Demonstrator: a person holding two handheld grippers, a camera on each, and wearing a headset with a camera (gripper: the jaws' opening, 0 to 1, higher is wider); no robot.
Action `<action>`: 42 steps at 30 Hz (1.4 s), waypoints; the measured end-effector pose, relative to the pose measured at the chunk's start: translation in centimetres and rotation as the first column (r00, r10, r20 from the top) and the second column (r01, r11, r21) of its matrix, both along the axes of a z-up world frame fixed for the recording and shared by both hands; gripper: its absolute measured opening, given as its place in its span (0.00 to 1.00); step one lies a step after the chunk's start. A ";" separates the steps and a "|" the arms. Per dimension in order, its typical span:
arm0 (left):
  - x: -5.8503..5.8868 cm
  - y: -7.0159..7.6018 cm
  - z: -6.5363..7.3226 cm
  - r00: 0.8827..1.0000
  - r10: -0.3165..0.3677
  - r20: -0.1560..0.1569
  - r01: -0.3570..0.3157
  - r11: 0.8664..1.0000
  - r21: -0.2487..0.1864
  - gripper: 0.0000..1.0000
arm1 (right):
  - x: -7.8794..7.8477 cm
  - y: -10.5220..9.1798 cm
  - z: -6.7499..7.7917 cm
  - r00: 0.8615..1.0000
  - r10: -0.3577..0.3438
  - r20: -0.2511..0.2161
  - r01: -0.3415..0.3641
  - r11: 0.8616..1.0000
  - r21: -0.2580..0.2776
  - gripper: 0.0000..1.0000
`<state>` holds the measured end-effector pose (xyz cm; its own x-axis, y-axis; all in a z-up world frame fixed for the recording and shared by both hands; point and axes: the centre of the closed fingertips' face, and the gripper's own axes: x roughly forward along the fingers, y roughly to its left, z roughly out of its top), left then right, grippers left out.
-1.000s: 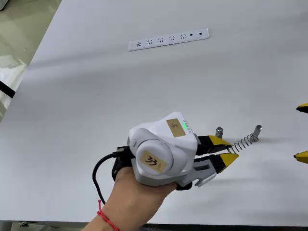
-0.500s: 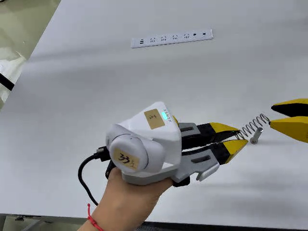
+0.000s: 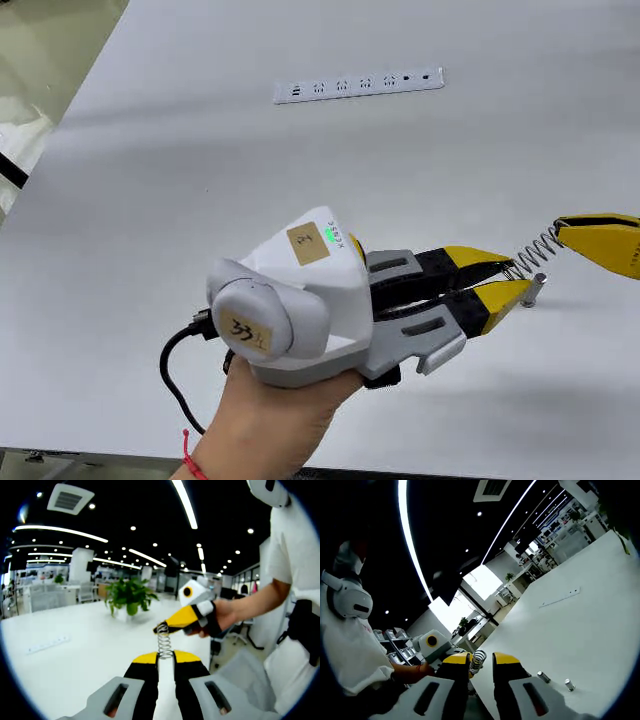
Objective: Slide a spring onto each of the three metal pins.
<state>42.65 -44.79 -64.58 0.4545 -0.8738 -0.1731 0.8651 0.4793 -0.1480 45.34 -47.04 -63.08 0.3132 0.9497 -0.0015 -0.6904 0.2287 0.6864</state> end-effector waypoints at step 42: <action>-1.1 -0.6 -1.1 0.998 -0.052 -0.038 0.053 0.999 0.007 0.10 | -2.3 1.8 1.1 0.952 0.211 0.221 -0.152 0.955 -0.256 0.12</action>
